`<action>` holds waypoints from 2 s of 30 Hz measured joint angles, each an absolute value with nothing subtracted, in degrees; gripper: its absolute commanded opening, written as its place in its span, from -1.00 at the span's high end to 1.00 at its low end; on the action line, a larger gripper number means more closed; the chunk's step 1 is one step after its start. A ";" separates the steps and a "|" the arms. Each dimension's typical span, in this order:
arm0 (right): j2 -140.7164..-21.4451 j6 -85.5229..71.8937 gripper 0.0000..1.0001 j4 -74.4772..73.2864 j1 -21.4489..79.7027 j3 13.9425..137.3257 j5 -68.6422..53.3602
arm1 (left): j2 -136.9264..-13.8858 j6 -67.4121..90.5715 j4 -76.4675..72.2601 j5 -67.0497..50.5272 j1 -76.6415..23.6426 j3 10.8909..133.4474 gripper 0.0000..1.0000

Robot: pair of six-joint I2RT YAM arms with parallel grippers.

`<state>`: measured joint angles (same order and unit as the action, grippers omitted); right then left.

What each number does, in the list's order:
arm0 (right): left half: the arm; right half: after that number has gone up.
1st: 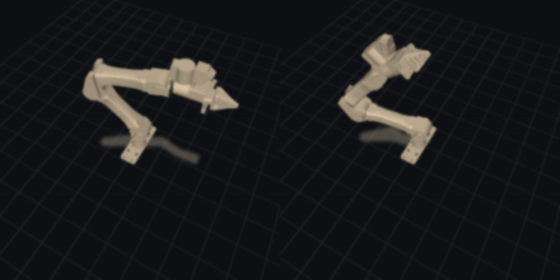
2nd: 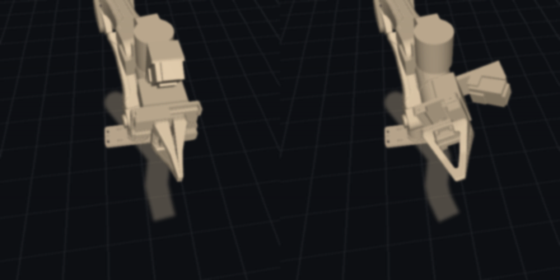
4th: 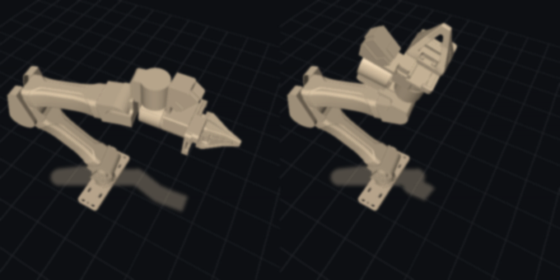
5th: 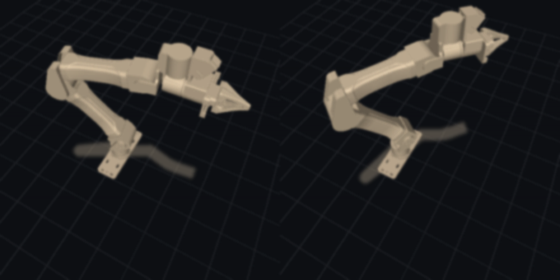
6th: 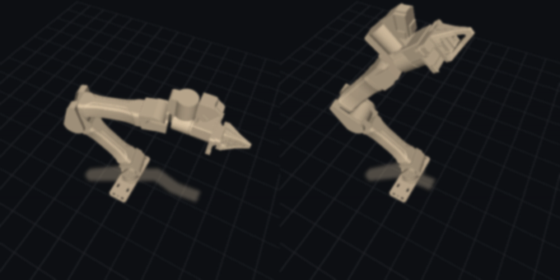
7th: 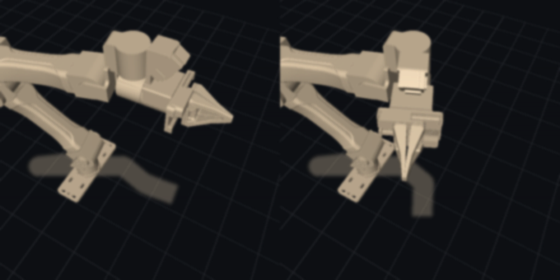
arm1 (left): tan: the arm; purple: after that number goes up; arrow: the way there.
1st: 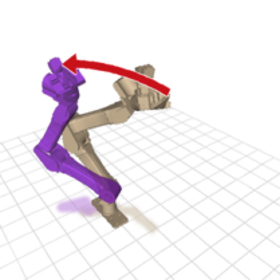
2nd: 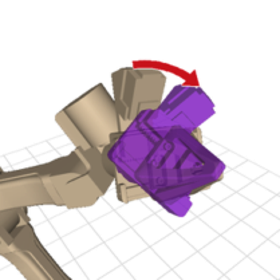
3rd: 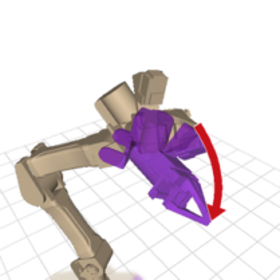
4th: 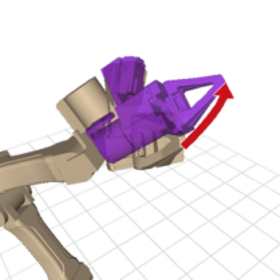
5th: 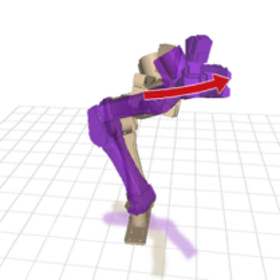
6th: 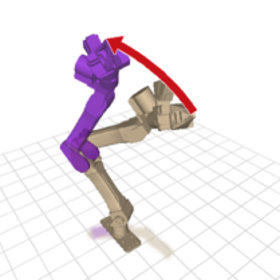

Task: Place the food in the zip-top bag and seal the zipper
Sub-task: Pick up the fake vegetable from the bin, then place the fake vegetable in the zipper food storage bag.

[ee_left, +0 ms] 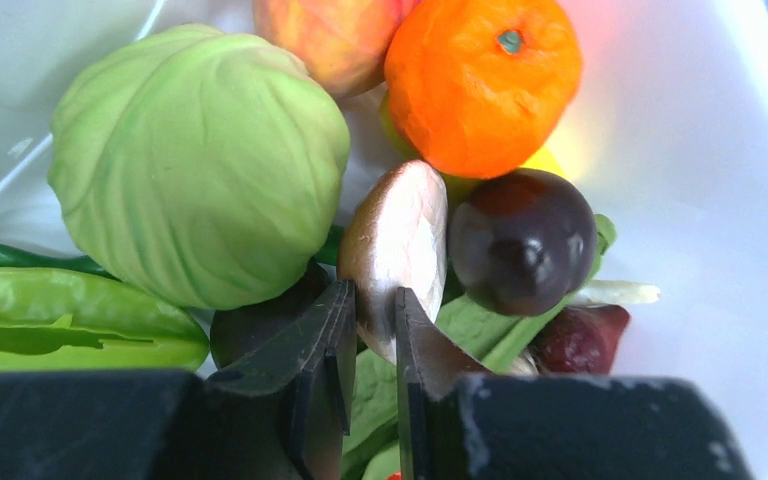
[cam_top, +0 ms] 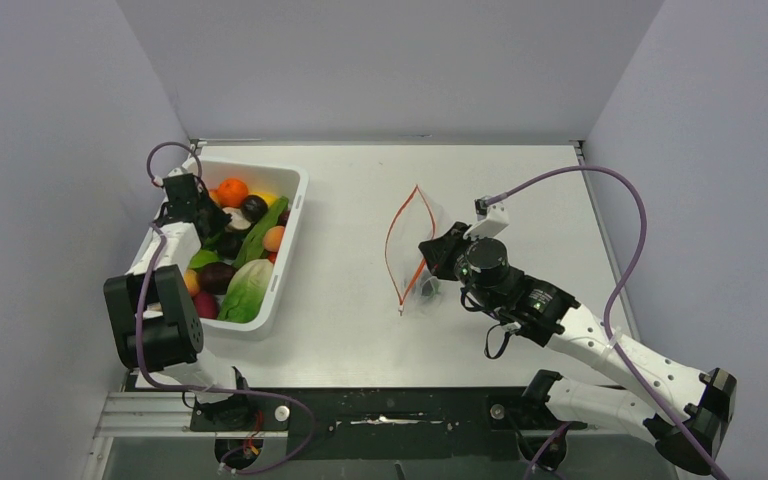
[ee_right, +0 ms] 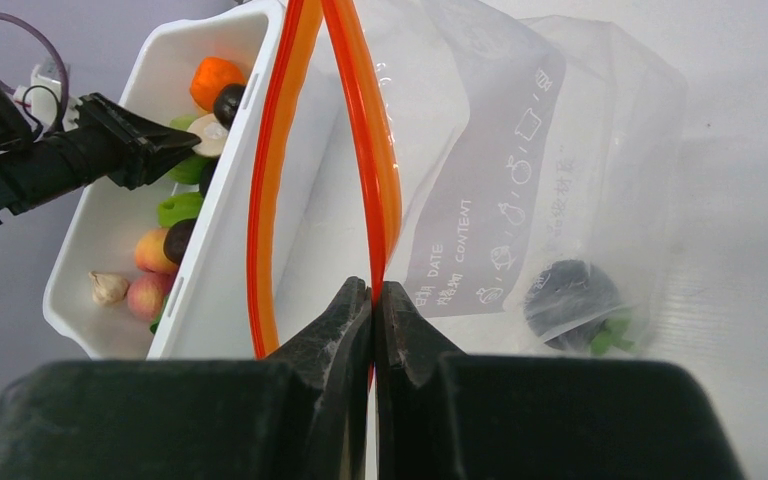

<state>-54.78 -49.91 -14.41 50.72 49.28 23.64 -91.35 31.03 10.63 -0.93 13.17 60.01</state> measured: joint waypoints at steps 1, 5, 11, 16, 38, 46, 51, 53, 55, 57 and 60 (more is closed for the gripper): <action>-54.78 -49.91 1.00 -14.44 50.72 49.15 23.66 | -90.37 31.03 10.72 -0.95 13.17 59.81 0.96; -54.81 -49.91 1.00 -14.50 50.72 48.99 23.79 | -86.78 30.85 11.79 -1.39 13.06 59.33 0.96; -54.94 -49.91 1.00 -14.70 50.72 48.99 23.81 | -82.00 30.81 13.52 -3.11 12.51 57.52 0.96; -55.27 -49.98 1.00 -14.83 50.72 48.99 24.47 | -76.97 30.81 15.73 -5.10 11.90 57.49 0.96; -60.16 -54.68 1.00 -14.41 50.74 49.06 24.82 | -60.16 28.10 21.65 -18.57 -0.82 57.45 1.00; -60.99 -56.36 1.00 -13.41 50.98 50.28 24.18 | -55.59 28.77 21.02 -24.16 -8.29 55.90 1.00; -61.04 -57.71 1.00 -12.40 51.09 50.37 23.22 | -51.72 32.32 17.21 -28.14 -12.34 53.32 1.00; -61.12 -58.06 1.00 -11.92 51.09 50.37 22.74 | -51.09 34.35 14.11 -29.45 -14.31 52.10 1.00; -61.43 -58.52 1.00 -11.40 51.11 50.37 22.17 | -50.78 36.32 11.00 -30.57 -16.69 50.89 1.00; -61.82 -58.94 1.00 -11.03 51.11 50.37 21.61 | -50.81 37.93 8.51 -31.35 -18.83 50.09 1.00; -62.04 -59.02 1.00 -10.31 51.11 50.37 20.86 | -51.05 40.29 4.93 -32.03 -21.06 48.84 1.00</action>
<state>-62.04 -59.02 -10.31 51.11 50.37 20.86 -51.05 40.29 4.93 -32.03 -21.06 48.84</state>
